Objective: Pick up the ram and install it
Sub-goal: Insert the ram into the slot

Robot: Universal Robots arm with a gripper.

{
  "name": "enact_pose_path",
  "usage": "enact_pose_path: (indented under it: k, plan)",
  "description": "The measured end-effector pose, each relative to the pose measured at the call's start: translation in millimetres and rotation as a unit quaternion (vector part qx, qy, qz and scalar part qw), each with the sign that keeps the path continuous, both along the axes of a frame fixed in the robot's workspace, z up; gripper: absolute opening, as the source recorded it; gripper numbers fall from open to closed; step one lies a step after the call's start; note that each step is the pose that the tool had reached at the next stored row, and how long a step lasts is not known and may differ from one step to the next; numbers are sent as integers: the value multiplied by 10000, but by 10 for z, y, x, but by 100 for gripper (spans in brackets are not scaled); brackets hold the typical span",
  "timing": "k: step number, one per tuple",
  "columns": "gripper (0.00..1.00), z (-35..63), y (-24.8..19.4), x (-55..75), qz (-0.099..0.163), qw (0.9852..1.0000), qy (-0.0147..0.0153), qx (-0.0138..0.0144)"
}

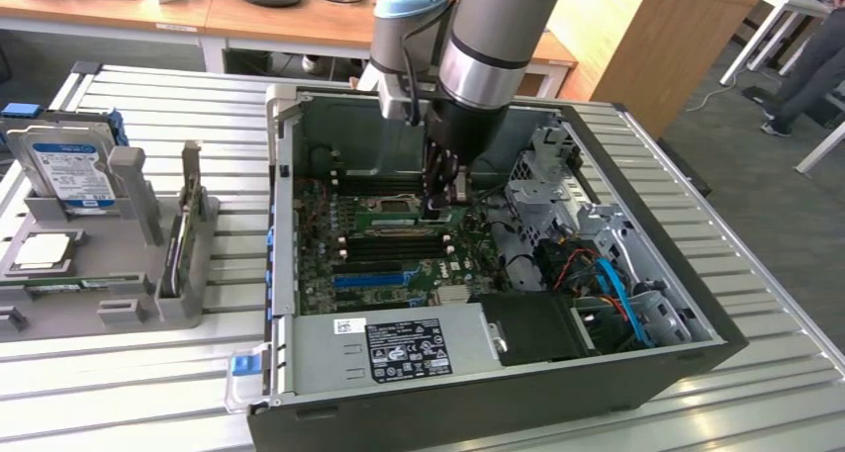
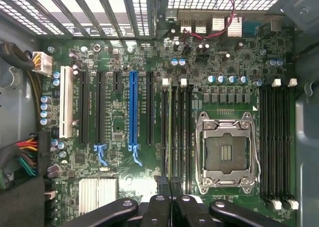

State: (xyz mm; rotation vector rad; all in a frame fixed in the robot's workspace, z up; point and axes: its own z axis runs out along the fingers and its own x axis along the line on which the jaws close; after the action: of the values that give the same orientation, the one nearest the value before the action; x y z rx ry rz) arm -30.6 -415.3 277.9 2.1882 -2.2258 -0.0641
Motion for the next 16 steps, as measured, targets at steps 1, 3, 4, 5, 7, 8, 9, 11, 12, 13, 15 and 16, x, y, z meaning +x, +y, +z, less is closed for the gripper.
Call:
enact_pose_path:
  k: [1, 3, 4, 5, 7, 8, 9, 11, 12, 13, 15, 16]
  plan:
    - [11, -6, 0, 0, 0, 10000, 0, 0]
    - [11, -17, 0, 0, 0, 10000, 0, 0]
    - [11, -24, 0, 0, 0, 10000, 0, 0]
    - [11, -30, 0, 0, 0, 10000, 0, 0]
    - [11, -41, 0, 0, 0, 10000, 0, 0]
    - [11, -46, 0, 0, 0, 10000, 0, 0]
    - [11, -51, 0, 0, 0, 10000, 0, 0]
    - [11, -59, 0, 0, 0, 10000, 0, 0]
    - [11, -61, 0, 0, 0, 10000, 0, -1]
    - [11, -60, 0, 0, 0, 10000, 1, -1]
    - [11, -61, 0, 0, 0, 10000, 0, -1]
    - [11, -62, 0, 0, 0, 10000, 0, 0]
